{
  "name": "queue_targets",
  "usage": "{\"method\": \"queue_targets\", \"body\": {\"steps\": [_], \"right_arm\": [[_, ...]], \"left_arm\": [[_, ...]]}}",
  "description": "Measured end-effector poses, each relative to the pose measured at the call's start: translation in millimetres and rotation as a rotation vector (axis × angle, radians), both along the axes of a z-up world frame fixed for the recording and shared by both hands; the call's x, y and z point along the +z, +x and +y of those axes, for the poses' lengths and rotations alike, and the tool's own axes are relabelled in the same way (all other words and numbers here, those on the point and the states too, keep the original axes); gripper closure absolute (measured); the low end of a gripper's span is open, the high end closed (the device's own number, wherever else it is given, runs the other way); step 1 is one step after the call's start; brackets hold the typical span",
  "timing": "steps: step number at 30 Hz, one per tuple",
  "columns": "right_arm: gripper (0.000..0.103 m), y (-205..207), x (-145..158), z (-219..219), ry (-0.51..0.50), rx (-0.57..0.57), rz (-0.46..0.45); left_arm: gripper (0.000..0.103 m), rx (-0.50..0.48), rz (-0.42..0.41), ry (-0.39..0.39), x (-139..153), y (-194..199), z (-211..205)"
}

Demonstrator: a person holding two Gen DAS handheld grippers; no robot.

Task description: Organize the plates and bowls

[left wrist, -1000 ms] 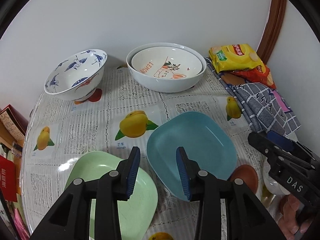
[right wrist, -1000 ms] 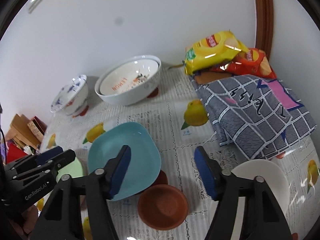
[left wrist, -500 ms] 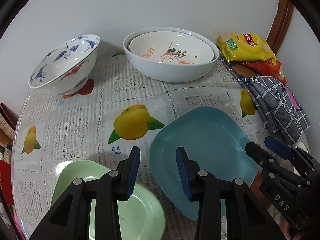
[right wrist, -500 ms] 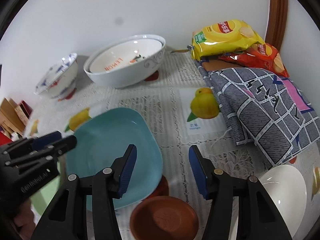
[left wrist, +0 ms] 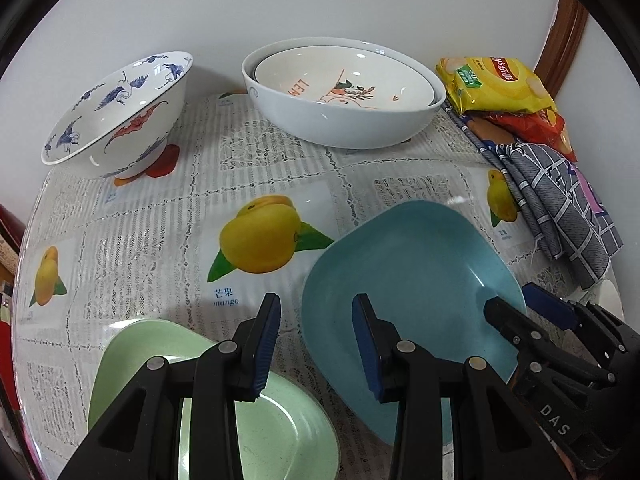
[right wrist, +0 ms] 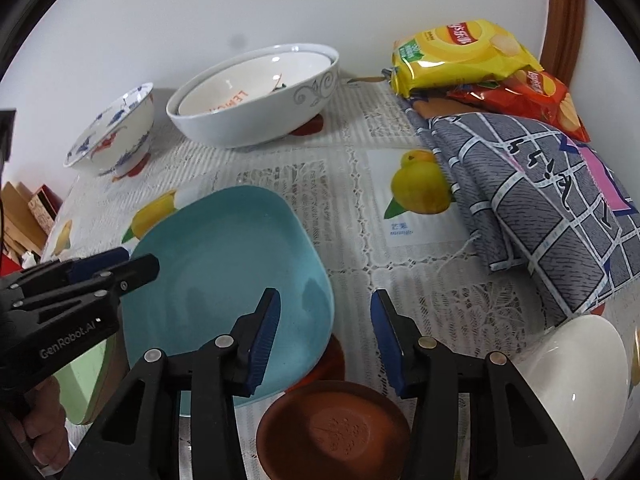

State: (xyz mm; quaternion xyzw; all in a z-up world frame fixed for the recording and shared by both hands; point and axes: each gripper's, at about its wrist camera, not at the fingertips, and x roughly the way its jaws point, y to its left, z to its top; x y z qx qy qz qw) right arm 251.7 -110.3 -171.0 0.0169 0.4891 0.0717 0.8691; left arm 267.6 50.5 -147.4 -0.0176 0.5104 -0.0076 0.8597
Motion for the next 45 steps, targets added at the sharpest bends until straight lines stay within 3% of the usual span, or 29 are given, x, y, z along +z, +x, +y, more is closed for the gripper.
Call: {"method": "queue_targets", "body": {"steps": [7,15,18,22,33,45], "right_arm": [[0.070,5.6,-10.7,6.9,-0.004,0.007,0.036],[0.084,4.9,-11.0,8.2,-0.001,0.005,0.033],[0.087,3.9,-9.9,8.9,-0.008,-0.001,0.023],[0.092,4.2,-7.4,1.8,0.030,-0.025,0.013],[0.095,-1.7,6.2,-3.1,0.106,-0.031,-0.035],[0.095,-44.2,53.3,-12.0,0.129,-0.044,-0.102]], "left_arm": [[0.068,0.006,0.016,0.001,-8.3,1.7,-1.5],[0.082,0.004,0.015,0.013,-14.2,2.9,-6.5],[0.091,0.015,0.006,0.036,-15.0,3.3,-5.5],[0.095,0.028,0.009,0.002,-13.4,4.8,1.6],[0.095,0.035,-0.037,-0.023,9.1,-3.9,8.4],[0.095,0.041,-0.119,-0.018,56.6,-43.5,3.0]]}}
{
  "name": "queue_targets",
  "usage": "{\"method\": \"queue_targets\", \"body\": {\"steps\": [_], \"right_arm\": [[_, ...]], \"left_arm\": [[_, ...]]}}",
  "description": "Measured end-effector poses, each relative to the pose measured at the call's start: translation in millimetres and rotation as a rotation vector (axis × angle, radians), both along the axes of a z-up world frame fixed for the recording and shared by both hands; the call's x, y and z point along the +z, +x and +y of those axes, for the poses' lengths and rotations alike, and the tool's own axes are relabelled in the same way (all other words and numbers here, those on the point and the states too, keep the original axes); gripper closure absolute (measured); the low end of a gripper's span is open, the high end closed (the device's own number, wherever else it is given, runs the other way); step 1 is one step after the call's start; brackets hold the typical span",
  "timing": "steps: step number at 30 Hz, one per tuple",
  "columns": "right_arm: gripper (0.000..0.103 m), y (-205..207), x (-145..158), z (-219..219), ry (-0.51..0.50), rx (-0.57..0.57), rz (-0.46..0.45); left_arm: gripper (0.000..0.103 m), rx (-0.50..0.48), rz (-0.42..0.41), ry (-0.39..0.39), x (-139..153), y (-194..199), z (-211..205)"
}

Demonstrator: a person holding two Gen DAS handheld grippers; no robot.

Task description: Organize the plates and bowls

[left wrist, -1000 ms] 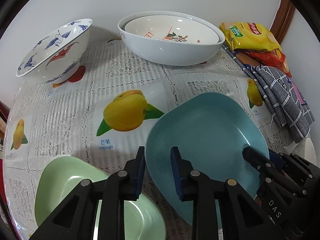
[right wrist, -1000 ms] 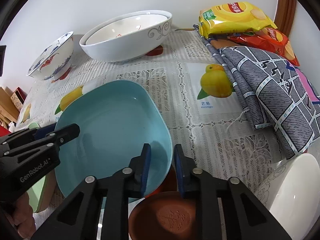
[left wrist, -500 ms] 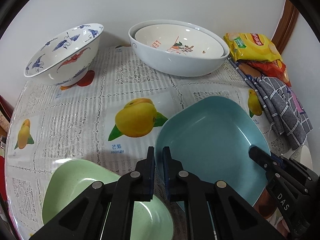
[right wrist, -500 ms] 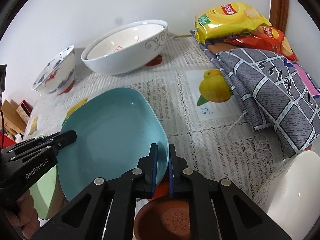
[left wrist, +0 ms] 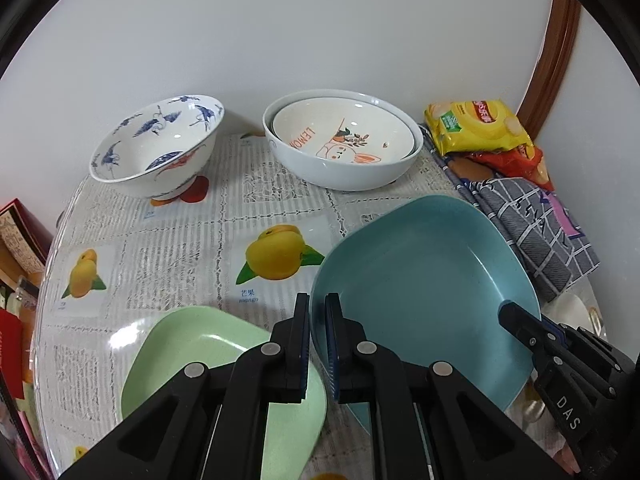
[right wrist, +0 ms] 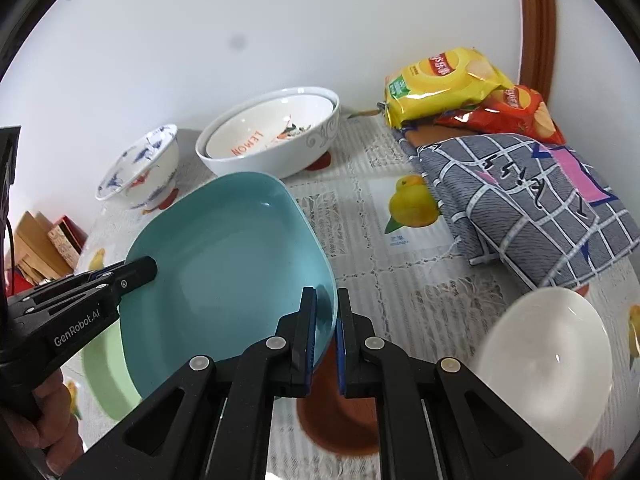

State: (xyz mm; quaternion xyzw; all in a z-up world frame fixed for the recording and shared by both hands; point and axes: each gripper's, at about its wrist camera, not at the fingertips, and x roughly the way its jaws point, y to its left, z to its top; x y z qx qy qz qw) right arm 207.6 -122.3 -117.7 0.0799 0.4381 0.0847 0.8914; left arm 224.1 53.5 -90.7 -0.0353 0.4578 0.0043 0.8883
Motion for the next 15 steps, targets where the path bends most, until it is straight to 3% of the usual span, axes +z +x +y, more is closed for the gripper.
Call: {"method": "queue_targets", "body": {"steps": [15], "right_arm": [[0.097,-30.0,69.0,18.7,-0.004,0.045,-0.093]], "left_arm": [[0.095,0.050,-0.083,-0.051,54.0,-53.0,26.3]]}}
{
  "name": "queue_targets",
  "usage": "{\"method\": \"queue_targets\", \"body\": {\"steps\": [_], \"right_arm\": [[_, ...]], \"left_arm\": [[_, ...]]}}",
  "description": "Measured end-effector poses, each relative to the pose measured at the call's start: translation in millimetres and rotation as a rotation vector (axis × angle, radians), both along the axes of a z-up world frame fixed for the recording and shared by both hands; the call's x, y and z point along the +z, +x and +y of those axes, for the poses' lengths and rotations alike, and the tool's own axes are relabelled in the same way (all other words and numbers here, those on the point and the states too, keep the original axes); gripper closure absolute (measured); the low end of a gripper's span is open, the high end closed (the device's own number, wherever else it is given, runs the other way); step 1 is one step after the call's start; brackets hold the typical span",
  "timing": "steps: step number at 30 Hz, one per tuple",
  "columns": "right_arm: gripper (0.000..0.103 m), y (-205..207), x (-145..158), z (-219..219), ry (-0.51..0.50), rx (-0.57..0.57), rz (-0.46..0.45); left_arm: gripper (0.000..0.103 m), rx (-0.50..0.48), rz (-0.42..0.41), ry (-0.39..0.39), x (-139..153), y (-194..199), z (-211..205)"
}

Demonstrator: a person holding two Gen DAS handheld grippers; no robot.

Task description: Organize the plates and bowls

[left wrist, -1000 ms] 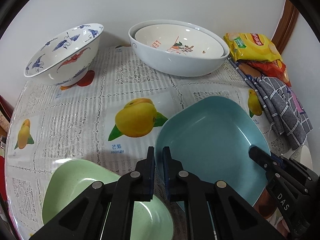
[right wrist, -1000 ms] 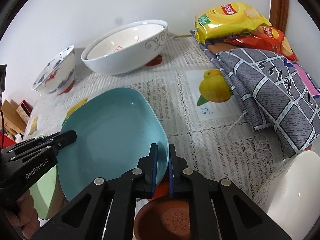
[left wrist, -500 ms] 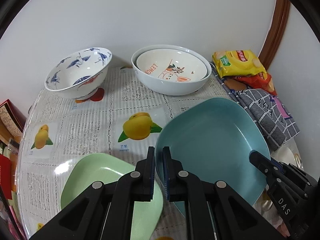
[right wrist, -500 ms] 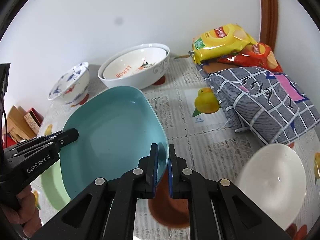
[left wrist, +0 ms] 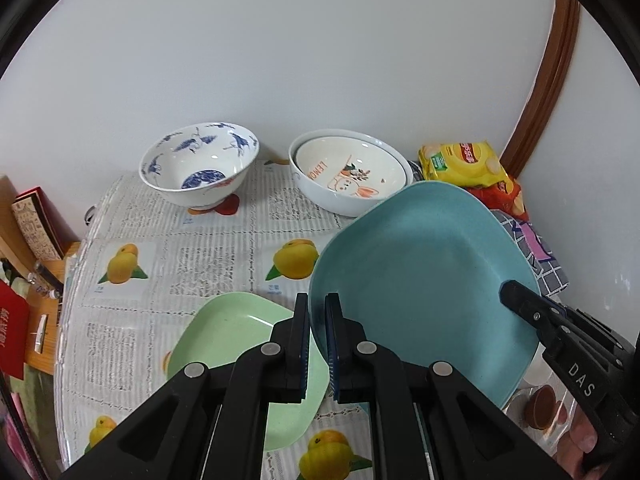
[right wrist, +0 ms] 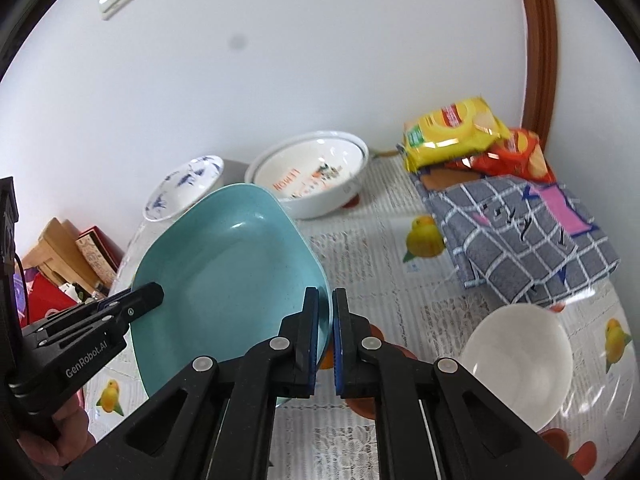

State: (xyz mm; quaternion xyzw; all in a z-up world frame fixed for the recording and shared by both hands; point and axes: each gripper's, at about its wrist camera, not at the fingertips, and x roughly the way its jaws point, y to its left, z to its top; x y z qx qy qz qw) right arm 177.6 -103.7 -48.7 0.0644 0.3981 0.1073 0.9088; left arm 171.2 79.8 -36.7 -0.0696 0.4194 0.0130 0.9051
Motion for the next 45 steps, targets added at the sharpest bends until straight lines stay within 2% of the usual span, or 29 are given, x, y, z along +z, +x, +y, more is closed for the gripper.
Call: {"method": "queue_targets", "body": {"steps": [6,14,20,45], "right_arm": [[0.097,-4.7,11.0,17.4,0.022,0.028,-0.019],[0.097,-18.4,-5.5,31.3,0.051,0.081,-0.014],[0.097,-23.0,-16.1,30.7,0.063,0.083,-0.005],[0.097,-31.3,-13.4,41.4,0.090,0.105,-0.031]], "left_arm": [[0.095,0.046,-0.001,0.002,4.1,-16.0,17.3],[0.095,0.094,0.016,0.014,-7.2,-36.3,30.8],[0.095,0.101,0.037,0.002,-19.7,-42.8,28.5],[0.094,0.153,0.031,0.011,-17.1,-62.2,36.0]]}}
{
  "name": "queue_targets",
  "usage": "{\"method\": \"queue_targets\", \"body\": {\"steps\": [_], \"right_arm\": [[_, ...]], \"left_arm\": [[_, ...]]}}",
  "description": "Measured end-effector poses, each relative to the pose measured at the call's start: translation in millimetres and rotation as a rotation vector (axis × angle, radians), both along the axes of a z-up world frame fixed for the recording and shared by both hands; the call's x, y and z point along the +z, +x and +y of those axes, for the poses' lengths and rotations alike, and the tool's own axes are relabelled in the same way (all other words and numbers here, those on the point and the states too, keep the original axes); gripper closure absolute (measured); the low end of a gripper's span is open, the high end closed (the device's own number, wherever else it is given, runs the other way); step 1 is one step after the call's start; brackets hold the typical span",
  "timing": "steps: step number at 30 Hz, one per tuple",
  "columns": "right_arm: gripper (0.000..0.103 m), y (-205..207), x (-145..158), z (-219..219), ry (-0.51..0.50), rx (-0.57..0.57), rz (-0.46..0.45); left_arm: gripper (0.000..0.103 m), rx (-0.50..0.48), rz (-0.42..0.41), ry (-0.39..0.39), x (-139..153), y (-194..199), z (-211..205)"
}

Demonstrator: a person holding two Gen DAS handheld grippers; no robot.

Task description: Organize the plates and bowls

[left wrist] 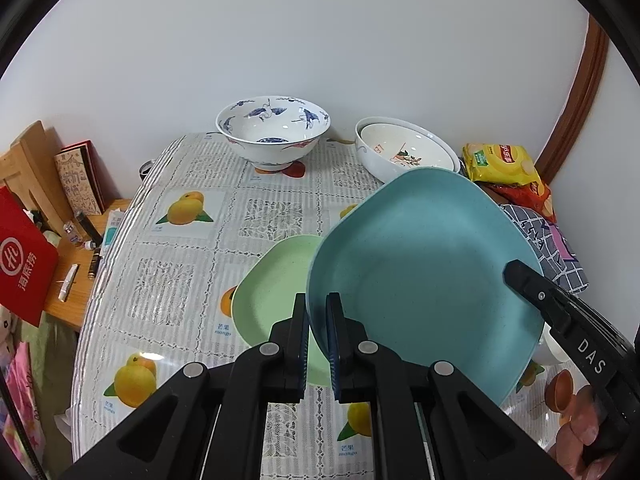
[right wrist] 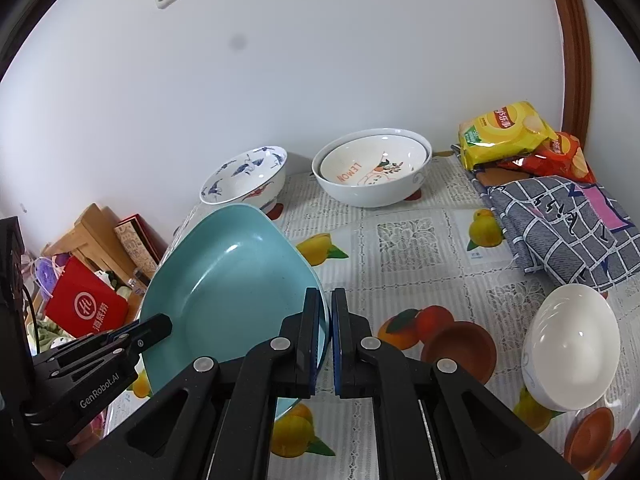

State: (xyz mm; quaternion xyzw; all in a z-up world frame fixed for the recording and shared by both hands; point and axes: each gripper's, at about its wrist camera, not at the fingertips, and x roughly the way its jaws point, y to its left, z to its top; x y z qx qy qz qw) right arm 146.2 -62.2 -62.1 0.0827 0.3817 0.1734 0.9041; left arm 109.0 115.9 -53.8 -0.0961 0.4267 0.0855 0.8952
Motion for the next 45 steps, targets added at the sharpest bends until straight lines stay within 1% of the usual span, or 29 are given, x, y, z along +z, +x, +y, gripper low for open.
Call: {"method": "queue_targets", "body": {"steps": [3,19,26,32,40,45], "right_arm": [[0.097,-1.0,-0.6,3.9,-0.002,0.004,-0.001],[0.097,-2.5,-6.5,12.7,0.030,0.033,-0.002],[0.097,2.3,-13.1,23.6,0.026,0.044,0.004],[0.097,6.1,-18.5,31.0,0.019,0.049,0.012],[0.097,18.6,-23.4,42.2,0.005,0.061,0.017],[0.096,29.0,-34.9,55.0,0.013,0.074,0.028]], "left_arm": [[0.094,0.009,0.002,0.012,0.6,-2.5,1.5],[0.094,0.035,0.001,0.011,-0.4,-7.6,11.5],[0.094,0.057,0.010,-0.005,-10.2,-5.9,25.9],[0.094,0.058,0.021,-0.020,-18.9,-1.6,32.6],[0.094,0.076,0.032,-0.039,-28.4,8.1,45.7],[0.094,0.105,0.048,-0.028,-36.1,11.6,57.5]]}}
